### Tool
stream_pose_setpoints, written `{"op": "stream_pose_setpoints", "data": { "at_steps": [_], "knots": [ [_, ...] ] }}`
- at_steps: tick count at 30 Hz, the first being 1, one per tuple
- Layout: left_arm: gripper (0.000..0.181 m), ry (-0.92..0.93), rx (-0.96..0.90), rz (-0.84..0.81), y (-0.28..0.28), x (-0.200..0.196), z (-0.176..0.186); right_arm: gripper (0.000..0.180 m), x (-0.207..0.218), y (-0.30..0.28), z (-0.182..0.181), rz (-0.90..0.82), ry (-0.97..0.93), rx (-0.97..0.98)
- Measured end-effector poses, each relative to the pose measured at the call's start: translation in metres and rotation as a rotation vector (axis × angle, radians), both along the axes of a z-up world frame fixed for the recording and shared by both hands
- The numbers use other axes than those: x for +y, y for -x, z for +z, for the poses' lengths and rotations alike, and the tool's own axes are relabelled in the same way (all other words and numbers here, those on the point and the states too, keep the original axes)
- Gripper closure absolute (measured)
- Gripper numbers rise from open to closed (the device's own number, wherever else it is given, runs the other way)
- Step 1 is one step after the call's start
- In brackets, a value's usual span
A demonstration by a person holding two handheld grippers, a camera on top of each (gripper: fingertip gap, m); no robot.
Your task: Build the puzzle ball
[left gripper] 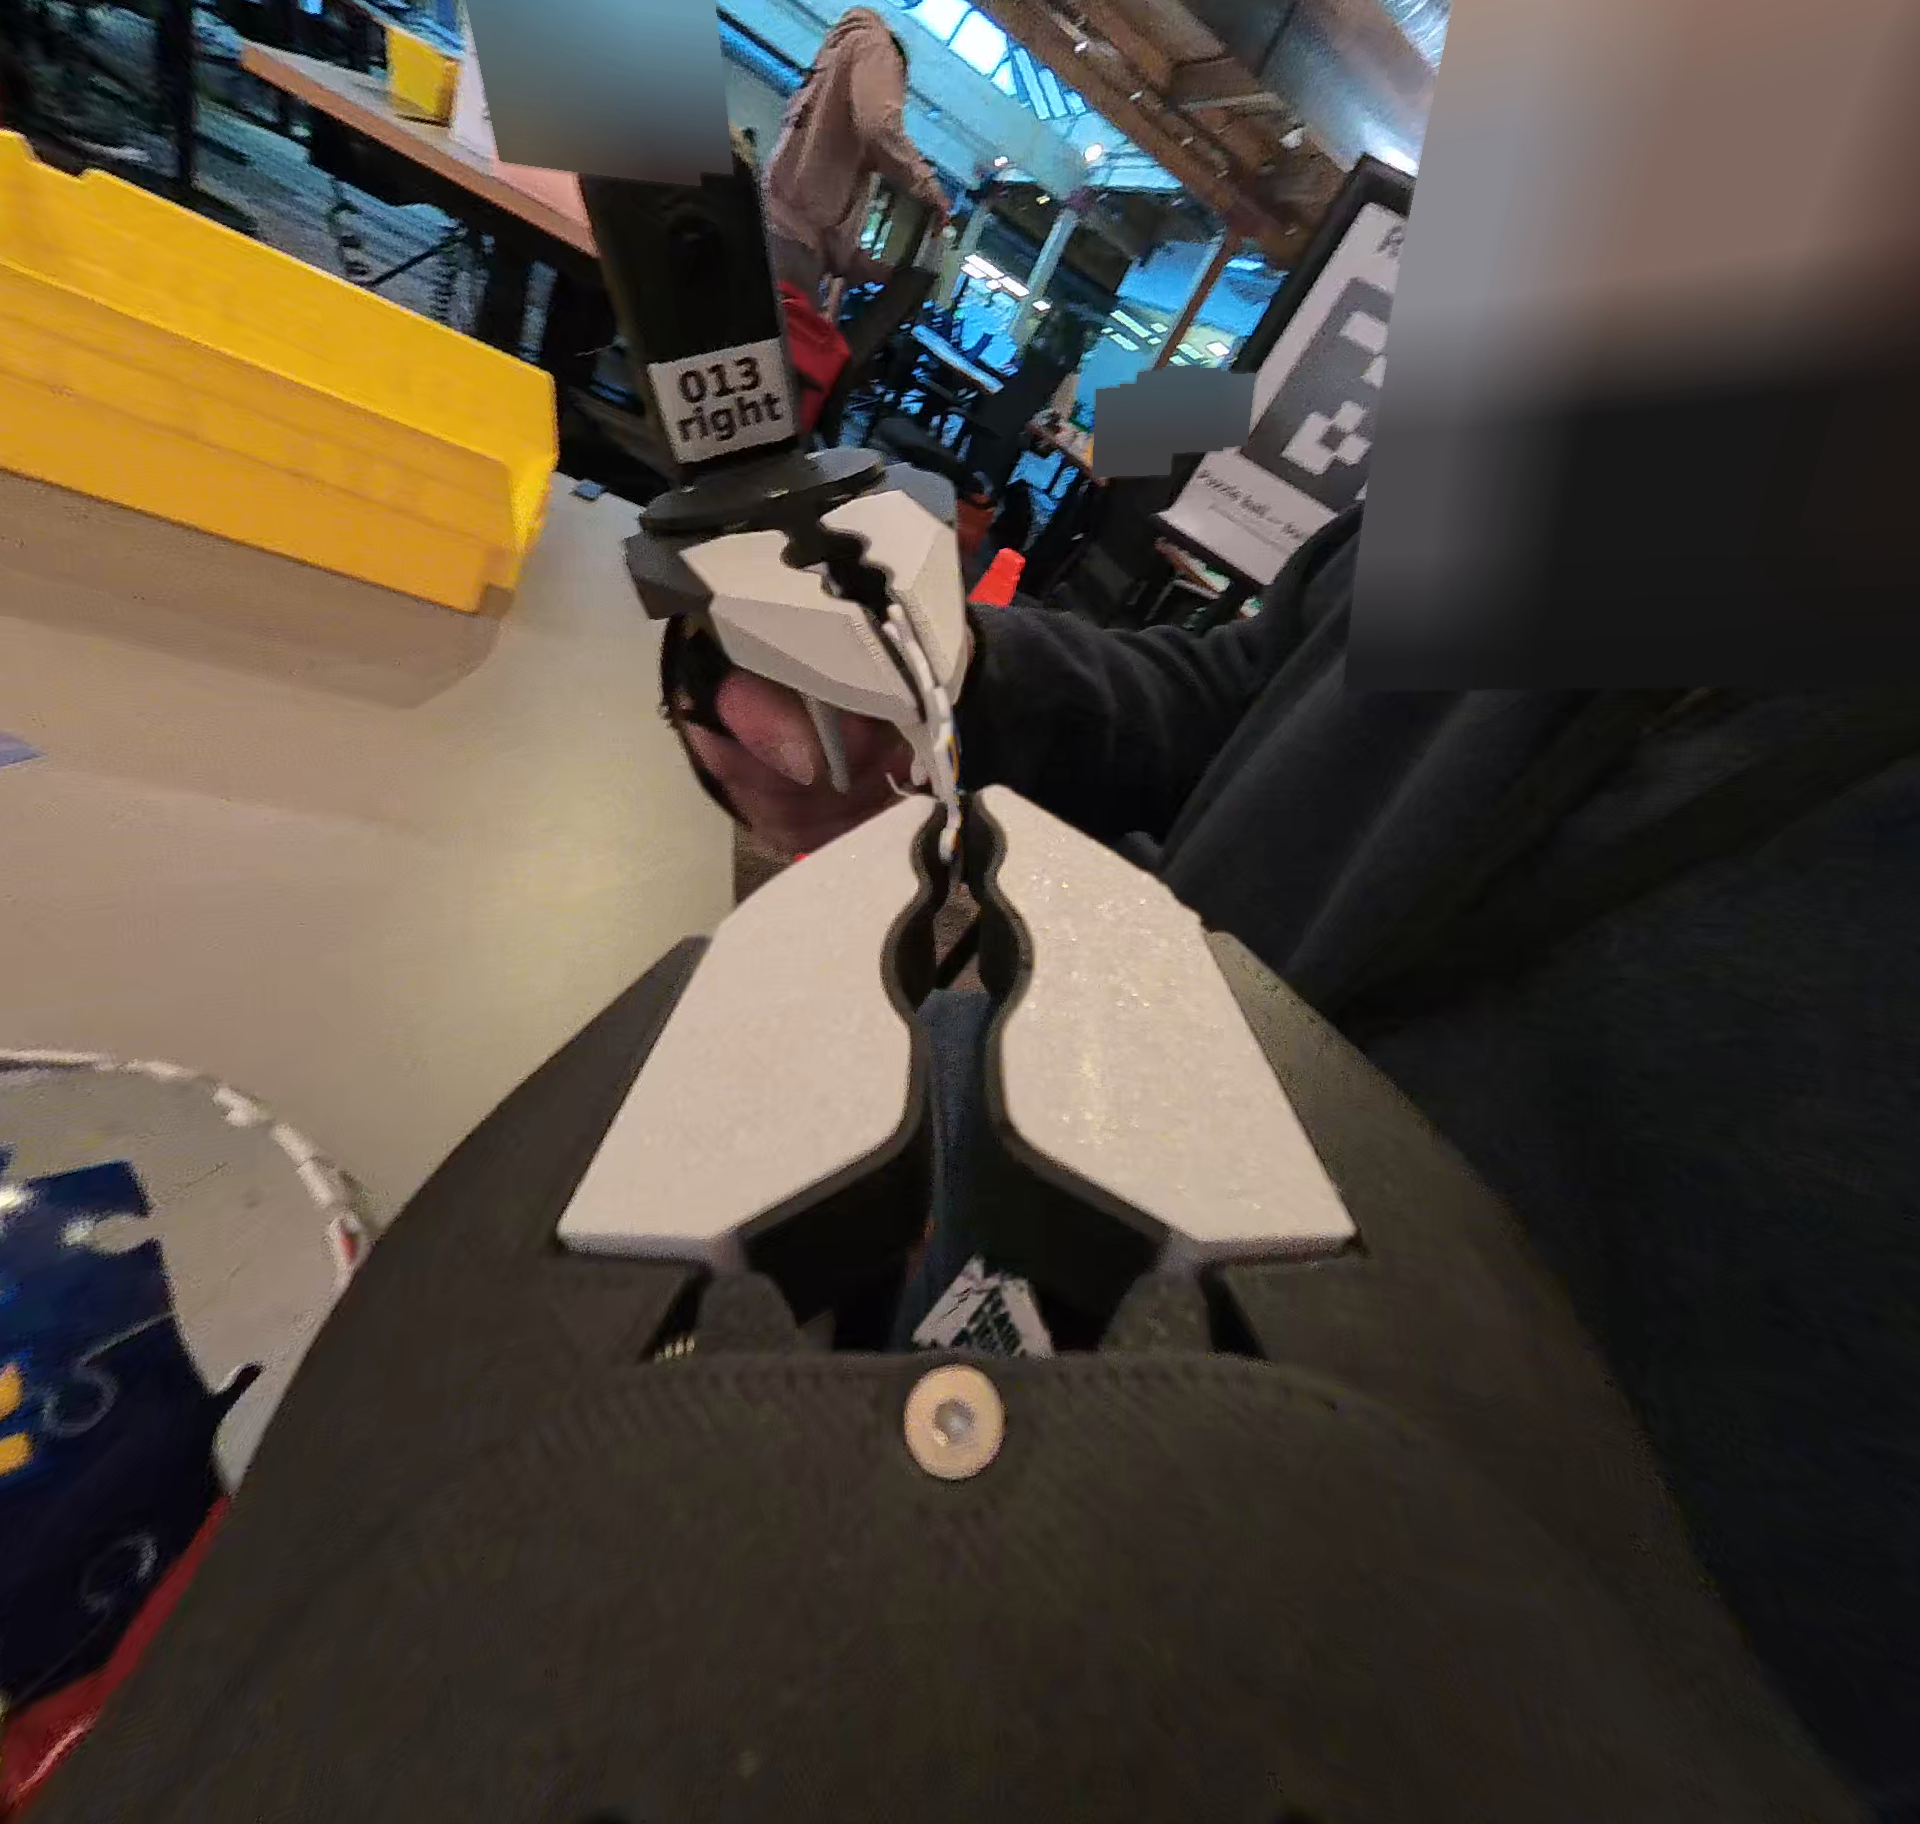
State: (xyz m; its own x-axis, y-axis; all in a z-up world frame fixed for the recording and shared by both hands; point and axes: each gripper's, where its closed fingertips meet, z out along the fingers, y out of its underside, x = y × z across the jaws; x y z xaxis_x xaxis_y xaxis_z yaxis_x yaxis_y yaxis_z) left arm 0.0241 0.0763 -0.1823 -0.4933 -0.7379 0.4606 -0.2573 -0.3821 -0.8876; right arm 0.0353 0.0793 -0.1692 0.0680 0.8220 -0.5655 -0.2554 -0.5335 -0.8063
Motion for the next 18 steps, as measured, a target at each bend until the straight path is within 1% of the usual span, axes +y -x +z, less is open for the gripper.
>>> {"op": "stream_pose_setpoints", "data": {
  "at_steps": [3,8,15,17,18],
  "knots": [
    [0.179,0.067,-0.022,-0.058,0.002,-0.005,0.004,0.180,-0.004,0.001,0.003,0.034,-0.008,0.034],
    [0.179,0.098,-0.043,-0.119,0.004,-0.011,0.006,0.179,-0.010,0.004,0.006,0.075,-0.018,0.062],
    [0.179,0.109,-0.034,-0.116,0.002,-0.009,0.004,0.179,-0.006,0.002,0.003,0.064,-0.001,0.054],
    [0.179,0.091,-0.017,-0.136,0.003,-0.011,0.001,0.164,-0.002,0.002,0.002,0.055,0.005,0.038],
    [0.179,0.071,-0.011,-0.141,0.003,-0.013,0.000,0.160,0.000,0.002,0.000,0.055,0.004,0.018]
  ]
}}
